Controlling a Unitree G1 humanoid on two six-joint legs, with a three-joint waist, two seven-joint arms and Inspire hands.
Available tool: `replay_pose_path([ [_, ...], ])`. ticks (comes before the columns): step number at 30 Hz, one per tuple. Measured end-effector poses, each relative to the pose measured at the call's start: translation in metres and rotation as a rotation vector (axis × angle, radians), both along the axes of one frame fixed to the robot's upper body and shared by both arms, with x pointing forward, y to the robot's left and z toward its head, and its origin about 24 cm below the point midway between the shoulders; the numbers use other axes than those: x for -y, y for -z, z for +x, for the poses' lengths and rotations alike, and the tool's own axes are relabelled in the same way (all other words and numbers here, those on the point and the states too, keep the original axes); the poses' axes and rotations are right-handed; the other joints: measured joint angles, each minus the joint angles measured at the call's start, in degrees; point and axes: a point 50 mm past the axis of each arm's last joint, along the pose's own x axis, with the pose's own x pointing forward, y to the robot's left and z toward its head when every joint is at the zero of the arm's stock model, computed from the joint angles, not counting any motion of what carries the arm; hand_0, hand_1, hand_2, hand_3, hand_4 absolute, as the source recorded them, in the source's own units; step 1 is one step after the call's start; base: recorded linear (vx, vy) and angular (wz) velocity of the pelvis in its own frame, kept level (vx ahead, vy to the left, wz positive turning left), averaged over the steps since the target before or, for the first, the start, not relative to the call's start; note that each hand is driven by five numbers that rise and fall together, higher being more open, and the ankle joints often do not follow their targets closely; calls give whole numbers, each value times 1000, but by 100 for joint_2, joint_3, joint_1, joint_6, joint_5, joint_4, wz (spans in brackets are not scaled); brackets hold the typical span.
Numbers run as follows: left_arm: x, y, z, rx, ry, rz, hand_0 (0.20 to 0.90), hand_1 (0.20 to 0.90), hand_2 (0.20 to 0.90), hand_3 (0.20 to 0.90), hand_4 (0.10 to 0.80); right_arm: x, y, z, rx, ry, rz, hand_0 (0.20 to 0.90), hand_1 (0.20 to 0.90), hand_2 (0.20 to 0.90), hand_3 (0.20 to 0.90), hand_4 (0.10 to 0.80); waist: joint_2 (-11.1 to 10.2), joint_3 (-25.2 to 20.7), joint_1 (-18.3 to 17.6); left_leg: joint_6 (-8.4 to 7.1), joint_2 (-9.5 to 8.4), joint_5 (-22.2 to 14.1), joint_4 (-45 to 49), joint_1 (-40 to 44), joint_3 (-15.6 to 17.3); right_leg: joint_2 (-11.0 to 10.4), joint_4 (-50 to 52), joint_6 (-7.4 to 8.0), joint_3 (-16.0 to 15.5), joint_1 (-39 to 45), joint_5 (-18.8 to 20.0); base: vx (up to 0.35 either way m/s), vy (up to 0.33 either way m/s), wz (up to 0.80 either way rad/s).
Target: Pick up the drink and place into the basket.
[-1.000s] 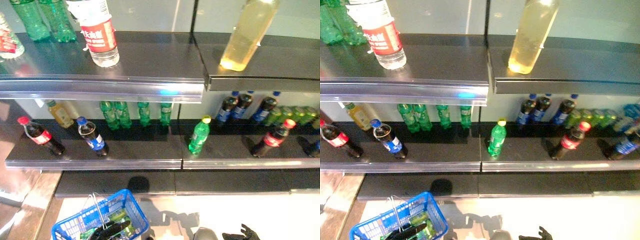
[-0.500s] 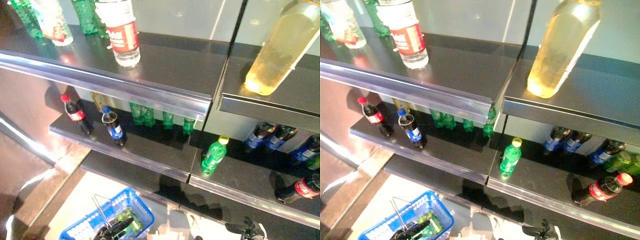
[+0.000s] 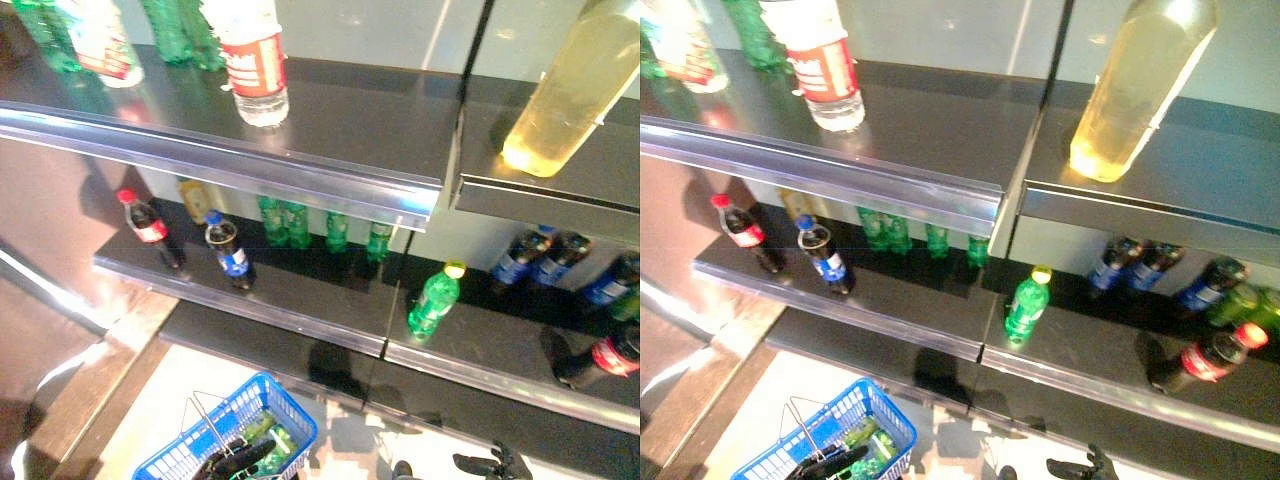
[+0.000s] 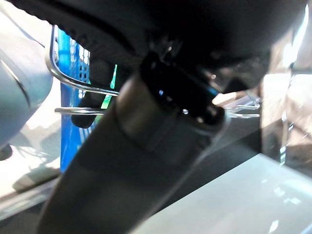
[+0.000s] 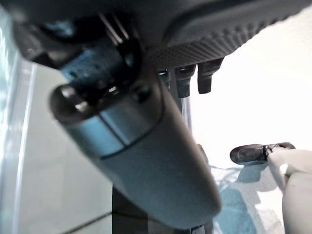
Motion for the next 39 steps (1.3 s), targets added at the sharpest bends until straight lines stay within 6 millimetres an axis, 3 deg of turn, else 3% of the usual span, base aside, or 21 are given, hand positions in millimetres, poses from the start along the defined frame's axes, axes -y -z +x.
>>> replay_pose_path([
  [1, -3, 0, 2, -6, -2, 7, 300, 300, 300, 200, 100, -2, 1, -1, -1, 0, 5, 900, 900, 900, 900, 800, 4, 3, -60, 43, 57, 24, -15, -30, 203, 117, -199, -51, 59, -76, 371, -210, -76, -77],
  [2, -8, -2, 6, 0, -13, 19, 300, 300, 300, 200, 100, -7, 1, 7, 15, -6, 18, 900, 900, 900, 900, 800, 76, 53, -24, 104, 232, 24, -81, -30, 323, 214, 18, -172, 27, -225, 416, -165, -117, -63],
  [3, -12, -3, 7, 0, -17, 30, 300, 300, 300, 200, 100, -9, 4, -2, -7, 0, 24, 900, 900, 900, 900, 800, 78, 46, -103, 111, 288, 78, -59, -18, 317, 189, 609, -194, 26, -281, 21, -148, -189, -39],
  [5, -17, -4, 5, -3, -19, 48, 300, 300, 300, 200, 100, -8, 7, -18, -50, 12, 28, 900, 900, 900, 900, 800, 37, 17, -60, 116, 323, 74, -61, -17, 496, 32, 1415, -71, 36, -259, -545, -84, -195, -30],
  [9, -30, -5, -11, -51, -31, 82, 300, 300, 300, 200, 100, -14, 11, -27, -85, -3, 61, 900, 900, 900, 900, 800, -112, -83, 18, -84, 248, 111, -56, 27, 650, -146, 398, 2, -287, 265, -718, -31, -360, -56],
  [10, -29, -4, -16, -63, -50, 78, 300, 300, 300, 200, 100, -15, 12, -28, -100, -9, 77, 900, 900, 900, 900, 800, -112, -129, 26, -181, 250, 102, -59, 93, 691, -7, 97, 153, -260, 444, -624, -26, -220, -43],
  [13, -20, 0, -22, -88, -40, 33, 300, 300, 300, 200, 100, -16, 16, -40, -163, -23, 152, 900, 900, 900, 900, 800, 126, -253, 18, -275, 528, 143, -56, 154, 556, 341, -252, -19, -173, 619, -489, -73, -155, -26],
  [15, -12, 3, -21, -86, -33, 9, 300, 300, 300, 200, 100, -19, 19, -52, -226, -23, 221, 900, 900, 900, 900, 800, 190, -324, 134, -289, 637, 131, -4, 158, 376, 438, -396, -105, -89, 637, -426, -84, -17, -21],
  [17, -1, 5, -17, -82, 1, -20, 300, 300, 300, 200, 100, -14, 19, -58, -258, 0, 238, 900, 900, 900, 900, 800, 291, -362, 160, -446, 719, 73, 20, 117, 258, 503, -441, -135, -113, 651, -412, -34, 48, -4],
  [24, 1, 5, -10, -73, 53, -25, 300, 300, 300, 200, 100, -11, 19, -70, -302, 30, 240, 900, 900, 900, 900, 800, 242, -407, 139, -430, 587, 68, 2, 123, 253, 419, -446, -117, -107, 623, -379, 7, 62, 0],
  [39, -5, 3, -13, -82, 83, -14, 300, 300, 300, 200, 100, -12, 18, -64, -284, -18, 248, 900, 900, 900, 900, 800, 173, -452, 161, -389, 476, 55, -61, 181, 224, 325, -551, -15, -120, 758, -327, 35, 16, 2],
])
